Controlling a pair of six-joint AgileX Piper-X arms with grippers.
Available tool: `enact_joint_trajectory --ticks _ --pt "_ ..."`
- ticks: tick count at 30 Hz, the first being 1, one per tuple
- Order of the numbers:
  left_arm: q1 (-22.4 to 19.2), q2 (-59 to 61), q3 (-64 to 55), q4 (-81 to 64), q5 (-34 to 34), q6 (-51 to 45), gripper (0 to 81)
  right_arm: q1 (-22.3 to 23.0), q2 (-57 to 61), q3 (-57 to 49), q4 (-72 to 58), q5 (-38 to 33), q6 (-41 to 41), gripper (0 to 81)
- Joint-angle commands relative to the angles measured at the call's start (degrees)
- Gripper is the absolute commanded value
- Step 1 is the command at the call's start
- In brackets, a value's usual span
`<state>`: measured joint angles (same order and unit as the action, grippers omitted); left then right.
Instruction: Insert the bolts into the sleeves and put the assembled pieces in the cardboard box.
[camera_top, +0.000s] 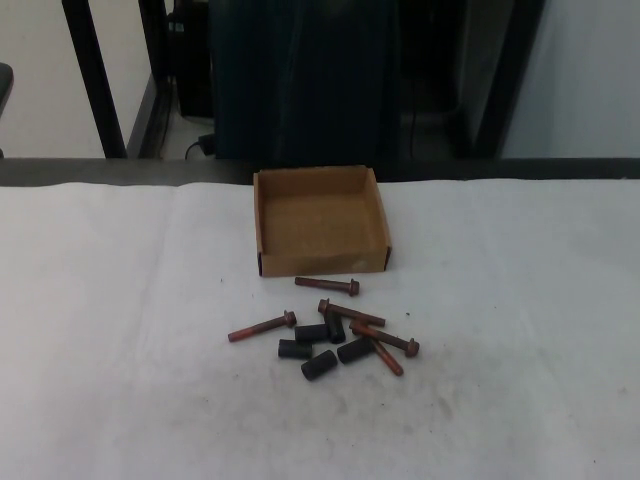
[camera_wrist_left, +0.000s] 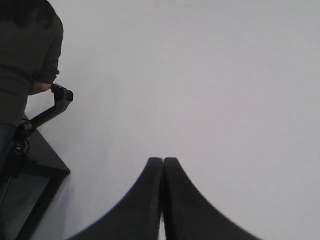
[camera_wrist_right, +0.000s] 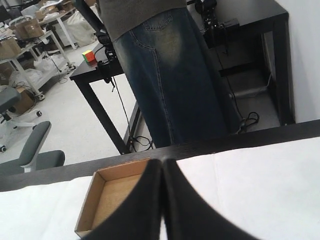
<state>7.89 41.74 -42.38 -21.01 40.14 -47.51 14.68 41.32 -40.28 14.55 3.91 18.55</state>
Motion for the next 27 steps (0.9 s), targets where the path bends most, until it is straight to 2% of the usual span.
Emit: enact_joint_trajectory --ticks 1,8,11,13,16,20,23,27 --pt "0.02 0.22 -0.19 -0.7 -0.66 0.57 0.8 -0.3 0.04 -0.66 -0.25 -0.58 0.56 0.0" --pt "0.02 2.51 -0.19 5.47 -0.96 0.49 0.8 -0.3 0.19 -1.07 1.62 -6.56 0.74 0.0" --pt "0.02 3.62 -0.19 11.54 3.73 7.62 0.8 -0.3 0.92 -2.1 4.63 -8.24 0.0 0.0" --pt "0.02 3.67 -0.19 17.06 4.28 15.19 0.2 -0.3 1.93 -3.37 7.14 -9.54 -2.62 0.0" --pt "0.02 3.67 -0.19 27.01 3.19 26.96 6.2 -0.3 3.99 -5.42 10.16 -11.32 -5.41 0.0" --pt "0.02 3.67 -0.19 40.18 -8.4 40.95 15.5 -0.3 6.69 -8.5 13.07 -13.69 -8.01 0.0" --pt "0.02 3.67 -0.19 47.91 -12.12 44.68 22.5 -0.3 8.78 -10.72 15.73 -16.04 -9.29 0.0" --pt "-0.09 3.67 -0.19 53.64 -12.27 44.94 29.3 -0.3 11.26 -13.22 19.8 -19.35 -12.16 0.0"
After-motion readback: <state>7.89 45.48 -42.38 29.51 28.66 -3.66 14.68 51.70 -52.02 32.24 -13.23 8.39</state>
